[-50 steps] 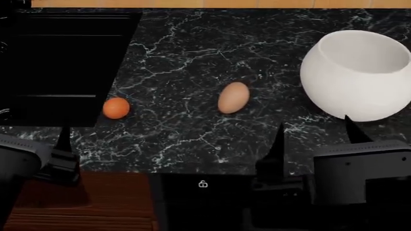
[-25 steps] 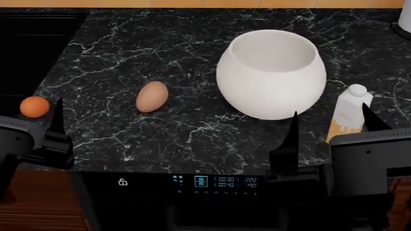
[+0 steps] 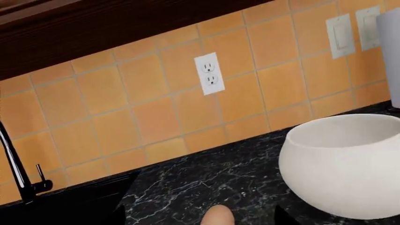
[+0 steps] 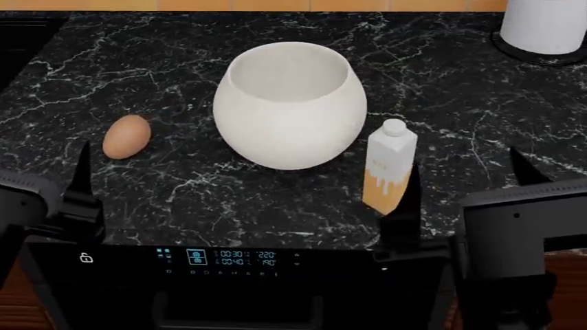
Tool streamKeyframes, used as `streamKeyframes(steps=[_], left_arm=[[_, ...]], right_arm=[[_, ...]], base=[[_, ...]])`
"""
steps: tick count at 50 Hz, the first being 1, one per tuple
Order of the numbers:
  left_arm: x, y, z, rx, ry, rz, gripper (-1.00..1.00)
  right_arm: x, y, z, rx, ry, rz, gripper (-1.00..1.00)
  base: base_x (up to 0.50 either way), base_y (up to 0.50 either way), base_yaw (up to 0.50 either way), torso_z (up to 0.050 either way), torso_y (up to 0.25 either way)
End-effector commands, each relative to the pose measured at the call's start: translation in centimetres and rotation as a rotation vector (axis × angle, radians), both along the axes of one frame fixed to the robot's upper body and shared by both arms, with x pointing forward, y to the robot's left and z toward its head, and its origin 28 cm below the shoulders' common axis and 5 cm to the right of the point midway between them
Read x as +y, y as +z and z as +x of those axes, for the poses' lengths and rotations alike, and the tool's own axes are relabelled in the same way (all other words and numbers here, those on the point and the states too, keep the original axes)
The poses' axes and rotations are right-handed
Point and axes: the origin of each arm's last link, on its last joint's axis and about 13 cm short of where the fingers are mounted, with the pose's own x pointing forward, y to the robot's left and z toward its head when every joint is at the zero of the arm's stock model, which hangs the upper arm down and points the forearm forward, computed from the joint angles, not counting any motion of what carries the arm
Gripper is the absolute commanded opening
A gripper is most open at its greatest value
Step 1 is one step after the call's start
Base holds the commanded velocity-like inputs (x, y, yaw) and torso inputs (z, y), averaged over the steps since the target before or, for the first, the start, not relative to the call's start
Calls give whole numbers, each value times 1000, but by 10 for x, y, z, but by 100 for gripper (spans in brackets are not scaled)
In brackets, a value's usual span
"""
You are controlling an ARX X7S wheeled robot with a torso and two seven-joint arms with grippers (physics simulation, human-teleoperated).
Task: Place the eggs and milk next to the bowl.
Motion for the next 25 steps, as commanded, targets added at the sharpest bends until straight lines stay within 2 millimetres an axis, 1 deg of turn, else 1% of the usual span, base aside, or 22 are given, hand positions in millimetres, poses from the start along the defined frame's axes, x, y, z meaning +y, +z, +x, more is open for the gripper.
streamKeyframes(steps=[1, 2, 6, 25], left_arm=[[2, -2, 0, 1, -32, -29, 100], [2, -2, 0, 1, -32, -29, 100], [2, -2, 0, 0, -35, -28, 100], [5, -3, -2, -8, -31, -31, 100]], right_arm=[[1, 1, 1, 2, 16, 21, 100], [2, 1, 1, 2, 16, 19, 100], [2, 3, 0, 1, 14, 15, 100], [5, 9, 1, 0, 32, -4, 100]], base=[[0, 0, 0, 0, 0], [0, 0, 0, 0, 0], [319, 0, 0, 0, 0], [402, 0, 0, 0, 0]])
